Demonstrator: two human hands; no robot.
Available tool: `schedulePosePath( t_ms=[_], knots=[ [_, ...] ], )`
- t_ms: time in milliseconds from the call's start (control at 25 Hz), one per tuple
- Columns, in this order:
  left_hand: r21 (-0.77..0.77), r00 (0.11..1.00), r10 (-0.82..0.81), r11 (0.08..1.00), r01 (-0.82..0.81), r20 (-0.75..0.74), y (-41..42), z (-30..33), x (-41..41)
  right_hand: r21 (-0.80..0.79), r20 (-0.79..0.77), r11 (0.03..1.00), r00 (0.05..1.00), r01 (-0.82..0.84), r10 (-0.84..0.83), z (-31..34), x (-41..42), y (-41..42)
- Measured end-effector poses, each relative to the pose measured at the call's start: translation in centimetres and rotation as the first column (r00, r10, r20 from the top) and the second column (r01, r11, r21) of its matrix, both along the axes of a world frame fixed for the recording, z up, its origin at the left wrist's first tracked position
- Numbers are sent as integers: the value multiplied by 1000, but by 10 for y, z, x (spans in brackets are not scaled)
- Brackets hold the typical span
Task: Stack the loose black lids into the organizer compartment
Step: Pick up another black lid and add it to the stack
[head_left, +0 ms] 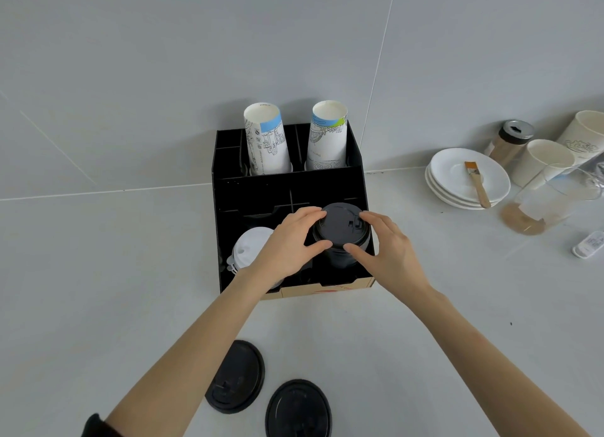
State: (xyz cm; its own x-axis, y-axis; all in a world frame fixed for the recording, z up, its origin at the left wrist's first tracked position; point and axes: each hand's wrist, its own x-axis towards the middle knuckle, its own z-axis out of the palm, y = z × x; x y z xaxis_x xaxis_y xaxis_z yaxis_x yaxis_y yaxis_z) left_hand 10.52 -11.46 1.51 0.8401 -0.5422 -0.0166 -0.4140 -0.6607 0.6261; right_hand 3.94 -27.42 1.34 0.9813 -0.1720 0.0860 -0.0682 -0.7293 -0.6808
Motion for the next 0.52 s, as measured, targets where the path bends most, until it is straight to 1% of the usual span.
schedulePosePath(
  t_ms=[240,400,520],
  knots=[
    [31,1000,-16,999,16,-7,-7,-8,4,-1,-53,1000,999,0,0,-9,2,-4],
    [6,1000,12,1000,-12,-7,-6,-12,-1,3,-29,1000,999,14,-14,-14,1,-1],
    [18,1000,11,1000,-11,3,-8,-11,-2,4,-22,1000,1000,12,-12,-14,-1,0]
  ],
)
